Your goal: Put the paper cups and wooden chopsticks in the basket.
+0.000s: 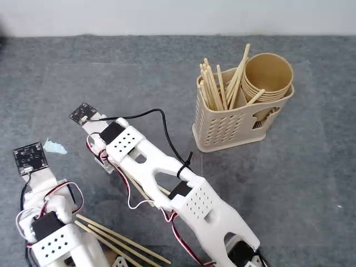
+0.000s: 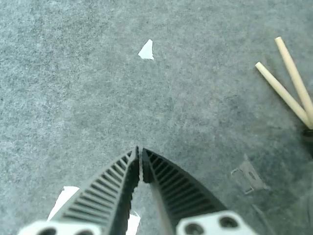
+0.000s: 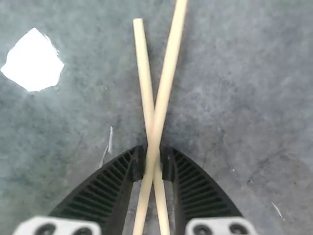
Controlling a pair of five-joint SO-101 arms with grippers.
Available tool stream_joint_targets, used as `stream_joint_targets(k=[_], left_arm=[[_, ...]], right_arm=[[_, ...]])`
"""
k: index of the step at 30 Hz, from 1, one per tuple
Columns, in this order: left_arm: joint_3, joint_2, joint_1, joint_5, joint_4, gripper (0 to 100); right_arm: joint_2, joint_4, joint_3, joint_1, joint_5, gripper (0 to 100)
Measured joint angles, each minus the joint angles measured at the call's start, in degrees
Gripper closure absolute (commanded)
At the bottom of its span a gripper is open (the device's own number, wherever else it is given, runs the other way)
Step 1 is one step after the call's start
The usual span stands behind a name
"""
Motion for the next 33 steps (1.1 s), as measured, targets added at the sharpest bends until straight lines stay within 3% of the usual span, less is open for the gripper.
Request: stream_joint_targets(k=[7, 13, 28, 33], left_arm=[[0.0, 0.0, 0.0, 0.0, 0.0, 99], [0.0, 0.0, 0.0, 0.0, 0.0, 99], [0.53, 0.0, 0.0, 0.0, -0.62, 99], [0.53, 0.0, 0.0, 0.0, -0.62, 99]], right_arm=[[0.09, -0.09, -0.09, 0.0, 0.0, 99.1], [-2.2, 6.68, -1.14, -0.35, 0.0, 99.1], [-29.1, 23.91, -1.14, 1.76, 0.0, 99.1], [-39.82, 24.26, -1.14, 5.8, 0.0, 99.1]])
